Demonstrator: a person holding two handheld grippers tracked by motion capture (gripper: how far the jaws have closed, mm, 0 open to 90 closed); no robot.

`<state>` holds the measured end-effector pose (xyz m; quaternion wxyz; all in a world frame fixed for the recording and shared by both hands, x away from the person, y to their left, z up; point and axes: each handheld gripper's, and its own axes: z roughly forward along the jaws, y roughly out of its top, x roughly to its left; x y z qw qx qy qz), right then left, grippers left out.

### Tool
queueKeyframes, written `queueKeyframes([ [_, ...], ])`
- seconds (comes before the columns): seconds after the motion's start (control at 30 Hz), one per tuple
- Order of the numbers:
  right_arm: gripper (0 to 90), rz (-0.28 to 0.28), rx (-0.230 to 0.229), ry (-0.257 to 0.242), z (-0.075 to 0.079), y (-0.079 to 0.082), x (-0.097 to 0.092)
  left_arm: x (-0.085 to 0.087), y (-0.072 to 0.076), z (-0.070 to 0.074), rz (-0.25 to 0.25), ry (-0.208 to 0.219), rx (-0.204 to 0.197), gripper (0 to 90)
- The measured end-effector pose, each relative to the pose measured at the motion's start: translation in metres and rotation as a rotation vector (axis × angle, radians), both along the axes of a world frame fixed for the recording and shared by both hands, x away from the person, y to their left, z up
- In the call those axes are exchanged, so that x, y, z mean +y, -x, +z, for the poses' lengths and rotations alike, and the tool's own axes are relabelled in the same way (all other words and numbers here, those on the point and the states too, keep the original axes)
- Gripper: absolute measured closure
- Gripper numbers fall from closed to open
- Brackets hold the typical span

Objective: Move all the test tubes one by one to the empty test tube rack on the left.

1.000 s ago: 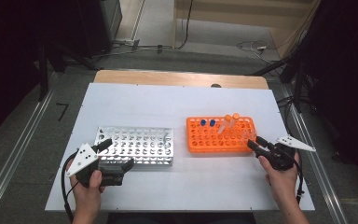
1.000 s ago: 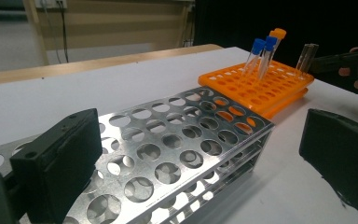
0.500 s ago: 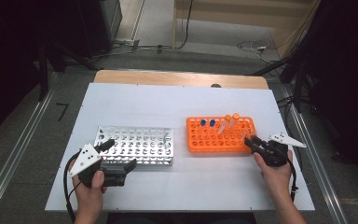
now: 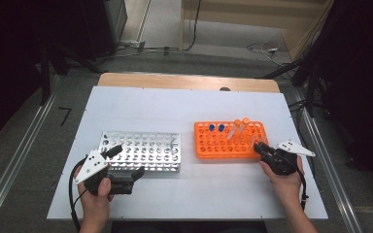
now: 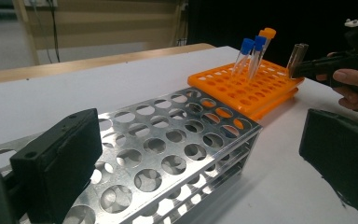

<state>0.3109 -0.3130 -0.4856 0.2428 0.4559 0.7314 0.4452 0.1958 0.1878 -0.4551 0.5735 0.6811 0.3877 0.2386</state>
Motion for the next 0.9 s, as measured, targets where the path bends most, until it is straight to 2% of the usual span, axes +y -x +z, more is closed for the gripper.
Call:
queueKeyframes([
  [0.17,73.9,0.005,-0.008,-0.019,0.003,0.000,-0.004,-0.004,0.000,0.002,-0.013,0.001,-0.005,0.0],
  [0.3,74.0,0.013,-0.035,-0.047,0.014,0.004,-0.009,-0.009,0.001,0.003,-0.029,0.001,-0.008,0.0],
  [0.43,74.0,0.019,-0.065,-0.052,0.028,0.012,-0.014,-0.011,0.002,0.004,-0.046,0.005,-0.005,0.0],
  [0.7,74.0,0.052,-0.062,-0.047,0.044,0.031,-0.017,-0.018,0.002,0.009,-0.081,0.016,-0.008,0.0],
  [0.9,74.0,0.159,-0.058,-0.043,0.053,0.043,0.003,-0.029,-0.004,0.017,-0.131,0.029,0.000,0.0],
])
